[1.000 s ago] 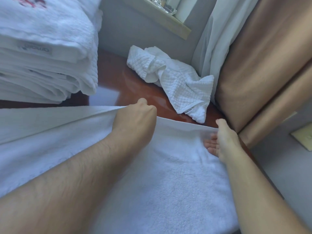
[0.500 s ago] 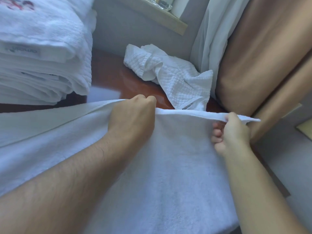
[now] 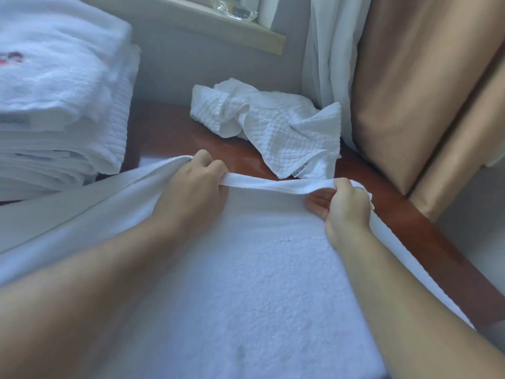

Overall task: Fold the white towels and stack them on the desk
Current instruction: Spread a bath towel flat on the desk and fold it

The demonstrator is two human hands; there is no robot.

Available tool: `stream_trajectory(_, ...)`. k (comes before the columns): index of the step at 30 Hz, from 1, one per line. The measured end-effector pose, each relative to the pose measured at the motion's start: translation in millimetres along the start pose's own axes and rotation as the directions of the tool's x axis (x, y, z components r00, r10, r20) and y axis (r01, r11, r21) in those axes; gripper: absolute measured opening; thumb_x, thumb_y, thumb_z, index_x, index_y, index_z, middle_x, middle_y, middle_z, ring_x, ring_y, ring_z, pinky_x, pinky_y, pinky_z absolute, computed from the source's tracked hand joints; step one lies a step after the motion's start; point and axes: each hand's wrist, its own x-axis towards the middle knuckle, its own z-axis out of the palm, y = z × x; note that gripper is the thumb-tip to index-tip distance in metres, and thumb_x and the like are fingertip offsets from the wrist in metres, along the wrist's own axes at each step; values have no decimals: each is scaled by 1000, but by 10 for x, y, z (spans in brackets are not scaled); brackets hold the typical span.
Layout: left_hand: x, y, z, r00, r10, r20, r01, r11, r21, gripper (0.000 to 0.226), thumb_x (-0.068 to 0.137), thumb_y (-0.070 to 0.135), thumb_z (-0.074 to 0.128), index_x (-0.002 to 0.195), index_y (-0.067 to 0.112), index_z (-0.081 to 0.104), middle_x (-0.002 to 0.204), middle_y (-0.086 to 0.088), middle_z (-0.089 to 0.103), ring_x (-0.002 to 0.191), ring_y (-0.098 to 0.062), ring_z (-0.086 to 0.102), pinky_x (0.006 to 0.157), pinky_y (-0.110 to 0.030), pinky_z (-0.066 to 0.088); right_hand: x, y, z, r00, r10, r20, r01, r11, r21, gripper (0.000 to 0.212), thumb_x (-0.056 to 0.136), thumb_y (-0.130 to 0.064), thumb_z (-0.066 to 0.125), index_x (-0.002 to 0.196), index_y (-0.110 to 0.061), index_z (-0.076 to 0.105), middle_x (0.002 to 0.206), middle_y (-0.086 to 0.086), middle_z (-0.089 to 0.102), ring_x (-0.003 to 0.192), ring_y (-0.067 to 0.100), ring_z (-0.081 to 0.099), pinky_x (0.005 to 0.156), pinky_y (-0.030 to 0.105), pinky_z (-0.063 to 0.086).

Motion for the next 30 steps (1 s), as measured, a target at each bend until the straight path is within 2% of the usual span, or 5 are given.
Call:
stream_trajectory(4, 144, 88, -45, 999, -4, 40, -3, 985, 173, 17, 97, 13, 51, 101, 5, 65, 103, -9, 48, 90, -31, 53, 74, -49, 50, 128, 11, 6, 994, -106, 6, 104, 988, 116, 21, 89, -18, 48, 84, -9, 67, 68, 6, 74, 69, 26, 75, 61, 35, 60)
stream_trajectory(10, -82, 614, -286, 958, -212, -195, 204, 977, -59, 17, 97, 23, 57, 97, 17, 72, 110, -1, 52, 89, -27, 56, 74, -38, 50, 136, -110, -10, 992, 33, 120, -37, 999, 33, 18, 97, -15, 49, 94, -6, 65, 83, 17, 75, 77, 30, 73, 68, 37, 59)
stream_trajectory(15, -776, 915, -336, 980, -174, -96, 167, 983, -77, 9, 95, 26, 55, 101, 29, 62, 106, 7, 62, 88, -29, 58, 70, -39, 48, -88, -358, -372, 993, -18, 114, 33, 990, -135, 16, 86, -24, 58, 79, -15, 69, 78, 9, 77, 76, 27, 72, 71, 38, 57)
stream_trajectory(19, -1135, 936, -278, 997, -61, 37, 62, 998, -25, 15, 95, 31, 50, 106, 29, 61, 110, 10, 60, 93, -26, 60, 70, -36, 46, -440, -260, -934, 947, -295, -125, 203, 855, -478, 32, 73, -35, 50, 57, -9, 57, 49, -9, 58, 52, 10, 54, 55, 41, 43)
stream_trajectory(30, -995, 818, -279, 951, 304, -47, -285, 930, 233, 13, 88, 20, 62, 80, 16, 72, 79, -2, 67, 49, -33, 55, 49, -32, 41, -537, -94, -1137, 894, -428, -133, 289, 777, -560, 38, 85, -18, 55, 58, -15, 27, 52, -7, 34, 41, 5, 38, 37, 18, 27)
